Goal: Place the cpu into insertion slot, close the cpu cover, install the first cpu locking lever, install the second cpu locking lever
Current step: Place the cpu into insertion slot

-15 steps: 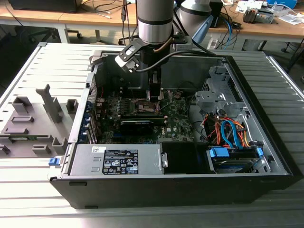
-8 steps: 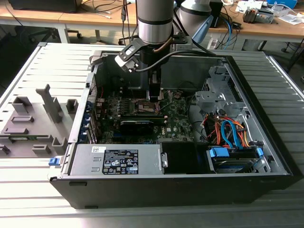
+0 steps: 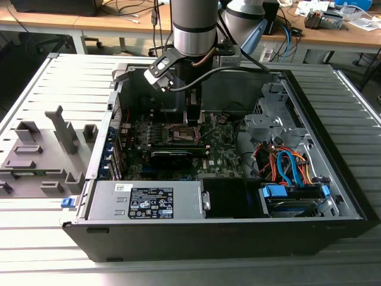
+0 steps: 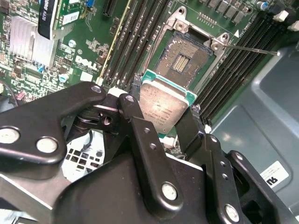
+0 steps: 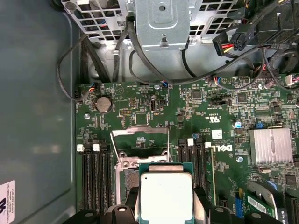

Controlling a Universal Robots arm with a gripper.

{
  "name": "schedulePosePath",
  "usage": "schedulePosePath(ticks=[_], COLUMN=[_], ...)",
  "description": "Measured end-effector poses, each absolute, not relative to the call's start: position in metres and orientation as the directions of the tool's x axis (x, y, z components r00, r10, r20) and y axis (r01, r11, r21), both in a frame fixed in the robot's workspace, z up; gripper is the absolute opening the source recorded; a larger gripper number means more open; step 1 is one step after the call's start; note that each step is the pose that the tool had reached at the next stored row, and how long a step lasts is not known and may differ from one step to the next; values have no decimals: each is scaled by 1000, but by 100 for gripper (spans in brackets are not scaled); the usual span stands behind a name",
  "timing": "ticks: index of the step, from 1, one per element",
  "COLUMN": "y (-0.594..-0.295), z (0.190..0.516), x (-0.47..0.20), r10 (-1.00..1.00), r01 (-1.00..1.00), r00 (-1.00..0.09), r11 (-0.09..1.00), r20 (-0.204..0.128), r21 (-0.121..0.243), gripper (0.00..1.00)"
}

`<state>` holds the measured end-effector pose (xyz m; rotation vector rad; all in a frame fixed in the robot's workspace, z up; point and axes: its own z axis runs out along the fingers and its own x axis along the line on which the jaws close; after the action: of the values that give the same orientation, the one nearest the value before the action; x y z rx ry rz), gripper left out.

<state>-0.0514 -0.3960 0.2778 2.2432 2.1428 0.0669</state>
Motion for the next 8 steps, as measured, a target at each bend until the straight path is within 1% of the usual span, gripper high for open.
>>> schedulePosePath(ticks=[4,8], y=[-396,-396], z=[278,278], x=[-51,-51], r10=[999,999], r01=[998,998], r00=[45,45], r11=[-45,-46], r20=[4,4], r21=[49,49], gripper=[54,54])
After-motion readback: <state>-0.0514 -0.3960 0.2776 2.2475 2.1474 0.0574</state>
